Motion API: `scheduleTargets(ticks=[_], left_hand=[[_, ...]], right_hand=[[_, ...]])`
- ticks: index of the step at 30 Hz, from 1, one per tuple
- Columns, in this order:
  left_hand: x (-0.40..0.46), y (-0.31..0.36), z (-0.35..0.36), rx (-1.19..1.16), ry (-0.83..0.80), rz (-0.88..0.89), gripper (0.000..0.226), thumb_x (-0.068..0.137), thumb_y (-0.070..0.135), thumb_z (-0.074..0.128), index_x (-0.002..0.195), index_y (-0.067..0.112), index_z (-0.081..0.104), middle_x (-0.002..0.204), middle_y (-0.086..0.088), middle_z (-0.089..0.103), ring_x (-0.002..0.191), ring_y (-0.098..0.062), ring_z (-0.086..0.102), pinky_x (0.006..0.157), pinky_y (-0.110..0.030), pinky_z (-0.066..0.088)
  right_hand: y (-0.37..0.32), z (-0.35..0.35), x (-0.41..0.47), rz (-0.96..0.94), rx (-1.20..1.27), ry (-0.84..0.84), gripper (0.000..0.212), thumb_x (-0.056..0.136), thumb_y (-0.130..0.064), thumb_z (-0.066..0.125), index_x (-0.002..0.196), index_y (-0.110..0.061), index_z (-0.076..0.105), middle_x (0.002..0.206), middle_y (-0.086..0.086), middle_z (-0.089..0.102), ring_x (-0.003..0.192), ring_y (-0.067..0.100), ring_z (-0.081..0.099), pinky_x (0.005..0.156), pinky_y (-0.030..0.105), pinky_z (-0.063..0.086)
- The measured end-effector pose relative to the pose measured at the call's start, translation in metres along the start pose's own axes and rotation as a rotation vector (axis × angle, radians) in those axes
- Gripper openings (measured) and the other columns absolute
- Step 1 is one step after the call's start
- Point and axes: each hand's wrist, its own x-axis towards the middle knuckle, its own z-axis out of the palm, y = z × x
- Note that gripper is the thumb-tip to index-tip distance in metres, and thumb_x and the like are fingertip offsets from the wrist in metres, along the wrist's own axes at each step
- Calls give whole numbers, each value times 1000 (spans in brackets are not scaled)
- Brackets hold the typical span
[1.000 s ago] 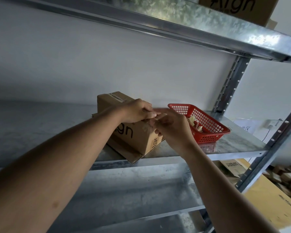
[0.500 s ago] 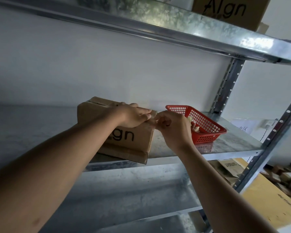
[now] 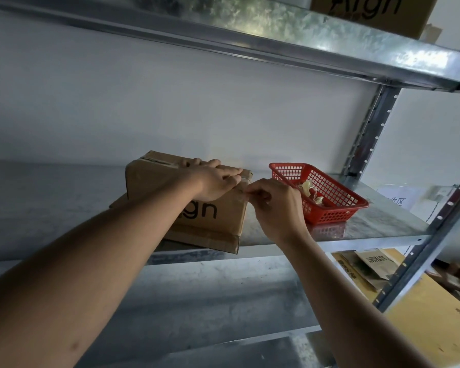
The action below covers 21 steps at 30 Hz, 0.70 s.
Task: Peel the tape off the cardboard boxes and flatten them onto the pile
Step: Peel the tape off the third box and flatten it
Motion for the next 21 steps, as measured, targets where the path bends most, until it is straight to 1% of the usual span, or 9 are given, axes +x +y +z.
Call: scheduleTargets(ticks=[4, 6, 8, 10, 12, 14, 17, 19, 21], left_hand=[[2, -1, 2, -8, 15, 6, 54, 98, 76, 3, 151, 71, 11, 174, 8, 4, 159, -38, 1, 122, -64, 0], [3, -2, 3, -30, 19, 6, 54, 98, 77, 3, 151, 72, 12, 174, 9, 5, 159, -36, 1, 122, -62, 0], [3, -3, 4, -32, 24, 4, 55, 96, 79, 2, 150, 72, 12, 174, 10, 5, 159, -35, 1, 122, -62, 0], [4, -3, 5, -29, 22, 1, 56, 95, 80, 0, 149, 73, 11, 174, 11, 5, 159, -34, 2, 122, -62, 0], [5, -3, 5, -27, 18, -3, 56, 94, 81, 0, 149, 74, 11, 174, 12, 5, 159, -33, 2, 121, -61, 0], [4, -3, 4, -24, 15, -6, 55, 95, 80, 1, 149, 74, 11, 174, 12, 4, 159, -33, 1, 121, -60, 0], [4, -2, 3, -22, 18, -8, 53, 97, 77, 2, 150, 73, 11, 174, 11, 3, 159, -33, 1, 121, -58, 0], [2, 0, 2, -25, 13, -9, 53, 98, 75, 3, 150, 72, 11, 174, 11, 2, 159, -35, -1, 122, -60, -2], [1, 1, 2, -19, 14, -7, 52, 100, 73, 3, 151, 71, 11, 174, 10, 2, 159, -35, -2, 121, -60, -3]], right_hand=[[0, 6, -4, 119, 80, -2, 15, 90, -8, 76, 93, -21, 80, 85, -16, 75, 74, 2, 71, 69, 15, 57], [-3, 9, -5, 373, 307, -9, 12, 90, -4, 73, 88, -16, 78, 79, -7, 77, 75, 11, 75, 73, 26, 63], [-9, 12, -7, 637, 659, 17, 13, 90, 5, 67, 93, -6, 73, 81, 5, 78, 83, 24, 77, 77, 38, 65], [-14, 11, -7, 825, 910, 71, 21, 90, 9, 68, 106, -4, 64, 83, 12, 78, 86, 29, 78, 77, 40, 65], [-15, 10, -6, 902, 994, 84, 22, 89, 7, 71, 105, -5, 62, 86, 15, 79, 84, 28, 78, 75, 38, 65], [-15, 8, -8, 800, 759, 69, 10, 89, -1, 76, 93, -7, 69, 81, 6, 79, 79, 21, 79, 71, 35, 65], [-13, 9, -13, 431, 102, 121, 11, 87, -17, 82, 78, -17, 75, 69, -11, 75, 65, 4, 71, 68, 29, 60], [-17, 9, -15, 306, -23, 116, 11, 86, -23, 81, 82, -15, 76, 74, -11, 75, 65, 3, 68, 66, 28, 58], [-20, 10, -15, 321, -68, 73, 19, 83, -31, 84, 89, -15, 75, 78, -7, 75, 68, 7, 69, 62, 23, 53]])
